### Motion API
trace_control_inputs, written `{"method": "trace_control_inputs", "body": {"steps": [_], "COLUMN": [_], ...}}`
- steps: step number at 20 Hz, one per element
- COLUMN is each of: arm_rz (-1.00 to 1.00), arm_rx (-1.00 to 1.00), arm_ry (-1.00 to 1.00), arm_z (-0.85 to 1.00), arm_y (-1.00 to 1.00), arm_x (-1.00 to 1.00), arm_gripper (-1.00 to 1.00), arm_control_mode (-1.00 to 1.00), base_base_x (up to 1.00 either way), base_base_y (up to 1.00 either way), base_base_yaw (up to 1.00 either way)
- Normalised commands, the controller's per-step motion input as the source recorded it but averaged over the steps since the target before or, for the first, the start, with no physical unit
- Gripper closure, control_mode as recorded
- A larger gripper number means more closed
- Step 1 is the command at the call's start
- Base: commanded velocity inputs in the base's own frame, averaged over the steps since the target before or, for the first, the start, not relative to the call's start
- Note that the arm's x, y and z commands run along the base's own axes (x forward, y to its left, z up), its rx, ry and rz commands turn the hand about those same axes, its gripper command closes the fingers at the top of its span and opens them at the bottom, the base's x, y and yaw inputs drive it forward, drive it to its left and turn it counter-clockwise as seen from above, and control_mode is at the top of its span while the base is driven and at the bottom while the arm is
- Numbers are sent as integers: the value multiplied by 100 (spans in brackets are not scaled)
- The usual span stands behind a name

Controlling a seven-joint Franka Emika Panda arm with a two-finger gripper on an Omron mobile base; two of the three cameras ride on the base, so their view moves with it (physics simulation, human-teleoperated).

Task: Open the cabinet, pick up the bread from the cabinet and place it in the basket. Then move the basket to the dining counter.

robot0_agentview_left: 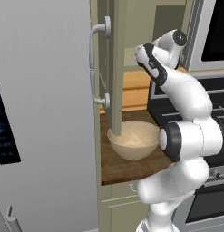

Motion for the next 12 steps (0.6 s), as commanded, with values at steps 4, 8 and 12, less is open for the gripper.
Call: {"method": "trace_control_inputs", "body": {"steps": [4,8,12], "arm_rz": [2,0,0], "arm_rx": [0,2,0], "arm_ry": [0,1,4], "arm_z": [11,63,47], "arm_y": [6,0,0], "arm_x": [-100,-100,-100], "arm_gripper": [100,100,100], "arm_control_mode": [-100,-100,-100], "base_base_x": [0,0,0], "base_base_y": [0,0,0], "base_base_yaw": [0,0,0]}}
